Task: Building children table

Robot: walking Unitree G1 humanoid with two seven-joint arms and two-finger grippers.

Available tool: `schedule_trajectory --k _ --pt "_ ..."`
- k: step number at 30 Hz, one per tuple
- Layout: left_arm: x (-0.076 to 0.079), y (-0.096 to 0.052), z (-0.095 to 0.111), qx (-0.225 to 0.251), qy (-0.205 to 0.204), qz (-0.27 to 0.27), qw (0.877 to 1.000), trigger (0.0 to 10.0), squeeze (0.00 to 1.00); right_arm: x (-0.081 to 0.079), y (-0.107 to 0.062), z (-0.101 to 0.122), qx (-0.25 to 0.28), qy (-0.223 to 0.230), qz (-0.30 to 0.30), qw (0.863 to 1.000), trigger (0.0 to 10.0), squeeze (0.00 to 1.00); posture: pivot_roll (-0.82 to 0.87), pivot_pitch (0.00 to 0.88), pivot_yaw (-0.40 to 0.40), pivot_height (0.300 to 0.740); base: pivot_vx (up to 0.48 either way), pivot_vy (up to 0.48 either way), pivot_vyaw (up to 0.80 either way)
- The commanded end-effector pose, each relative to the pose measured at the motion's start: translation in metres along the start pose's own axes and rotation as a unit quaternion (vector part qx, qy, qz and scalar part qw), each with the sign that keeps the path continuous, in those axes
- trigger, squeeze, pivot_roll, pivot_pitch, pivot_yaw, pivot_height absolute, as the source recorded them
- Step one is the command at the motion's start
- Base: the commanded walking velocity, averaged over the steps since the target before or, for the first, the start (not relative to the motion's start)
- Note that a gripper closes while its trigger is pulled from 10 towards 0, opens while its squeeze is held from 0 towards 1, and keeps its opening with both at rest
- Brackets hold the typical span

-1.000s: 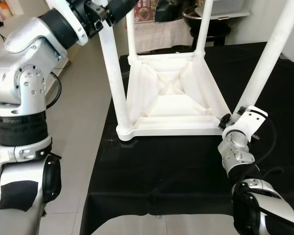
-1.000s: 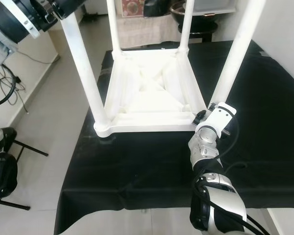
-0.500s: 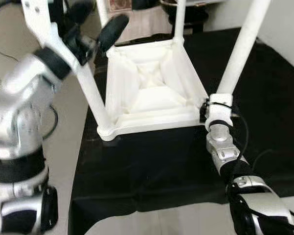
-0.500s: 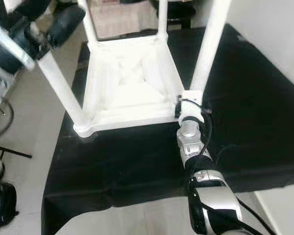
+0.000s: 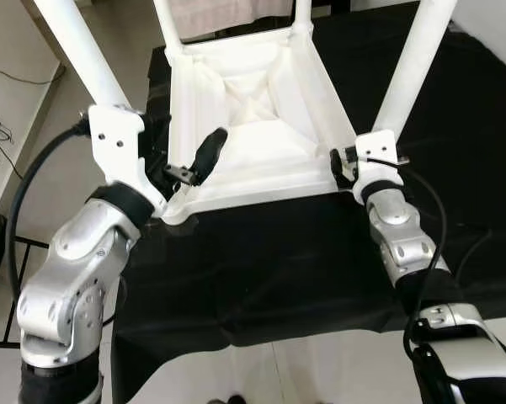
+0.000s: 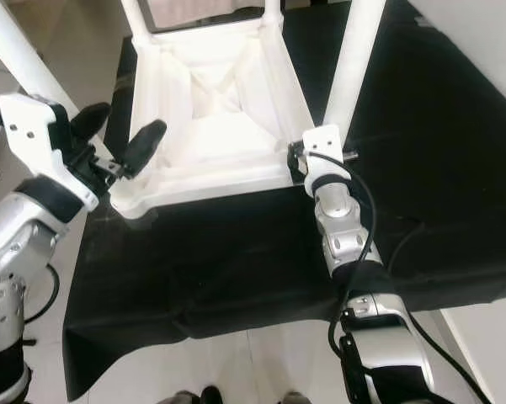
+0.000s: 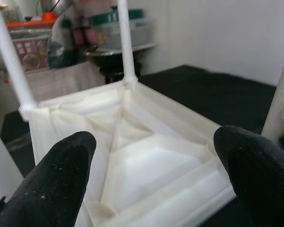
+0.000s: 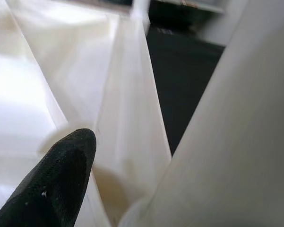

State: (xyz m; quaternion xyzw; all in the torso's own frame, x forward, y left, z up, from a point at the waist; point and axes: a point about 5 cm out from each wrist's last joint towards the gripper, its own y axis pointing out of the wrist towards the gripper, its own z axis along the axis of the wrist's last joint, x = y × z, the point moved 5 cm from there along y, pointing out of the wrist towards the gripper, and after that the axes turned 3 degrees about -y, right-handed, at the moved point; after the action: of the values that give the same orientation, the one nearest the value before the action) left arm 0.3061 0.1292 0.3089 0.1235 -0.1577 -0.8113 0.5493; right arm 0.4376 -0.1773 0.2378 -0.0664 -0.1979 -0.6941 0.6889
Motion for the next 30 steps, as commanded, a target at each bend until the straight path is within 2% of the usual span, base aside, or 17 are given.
schedule_trajectory --k 1,3,5,6,8,9,10,12,17,19,23,30 --pt "0.004 -0.004 -0.002 -0.004 0.008 0.0 1.0 10.0 0.0 -0.015 0.004 0.032 0.048 0.009 0.035 0.998 10.0 0.0 -0.01 0.183 0.099 0.74 0.0 0.0 0.0" --pt "0.004 -0.004 -0.002 -0.004 0.008 0.0 1.0 10.0 0.0 -0.015 0.004 0.032 0.048 0.009 0.035 0.998 10.0 0.0 -0.01 0.183 0.099 0.74 0.0 0.0 0.0" --pt "0.012 -0.014 -0.016 -0.021 0.025 0.001 0.999 10.0 0.0 0.004 0.009 0.083 0.116 0.027 0.039 0.992 10.0 0.0 -0.01 0.174 0.091 0.74 0.0 0.0 0.0" --pt "0.012 -0.014 -0.016 -0.021 0.025 0.001 0.999 10.0 0.0 0.004 0.009 0.083 0.116 0.027 0.039 0.992 10.0 0.0 -0.01 0.174 0.091 0.74 0.0 0.0 0.0" --pt "0.014 -0.02 -0.025 -0.03 0.025 0.011 0.999 10.0 0.0 0.026 0.01 0.12 0.164 0.028 0.029 0.986 10.0 0.0 -0.01 0.166 0.084 0.74 0.0 0.0 0.0" --pt "0.014 -0.02 -0.025 -0.03 0.025 0.011 0.999 10.0 0.0 0.026 0.01 0.12 0.164 0.028 0.029 0.986 10.0 0.0 -0.01 0.166 0.084 0.74 0.0 0.0 0.0" --pt "0.015 -0.023 -0.029 -0.035 0.025 0.019 0.999 10.0 0.0 0.037 0.009 0.137 0.184 0.022 0.027 0.982 10.0 0.0 -0.01 0.159 0.08 0.74 0.0 0.0 0.0" --pt "0.015 -0.024 -0.03 -0.036 0.026 0.022 0.999 10.0 0.0 0.039 0.009 0.141 0.188 0.019 0.029 0.982 10.0 0.0 -0.01 0.159 0.08 0.74 0.0 0.0 0.0" --pt "0.013 -0.032 -0.038 -0.047 0.041 0.045 0.997 10.0 0.0 0.056 0.007 0.179 0.222 0.008 0.027 0.975 10.0 0.0 -0.02 0.147 0.069 0.74 0.0 0.0 0.0" --pt "0.012 -0.033 -0.04 -0.049 0.042 0.048 0.997 10.0 0.0 0.058 0.007 0.185 0.226 0.009 0.028 0.974 10.0 0.0 -0.02 0.147 0.069 0.74 0.0 0.0 0.0" --pt "0.011 -0.038 -0.046 -0.052 0.049 0.064 0.995 10.0 0.0 0.075 0.007 0.209 0.235 0.012 0.014 0.972 10.0 0.0 -0.03 0.14 0.057 0.74 0.0 0.0 0.0" --pt "0.006 -0.041 -0.046 -0.047 0.059 0.088 0.993 10.0 0.0 0.093 0.015 0.214 0.201 0.027 -0.017 0.979 10.0 0.0 -0.04 0.134 0.044 0.74 0.0 0.0 0.0"
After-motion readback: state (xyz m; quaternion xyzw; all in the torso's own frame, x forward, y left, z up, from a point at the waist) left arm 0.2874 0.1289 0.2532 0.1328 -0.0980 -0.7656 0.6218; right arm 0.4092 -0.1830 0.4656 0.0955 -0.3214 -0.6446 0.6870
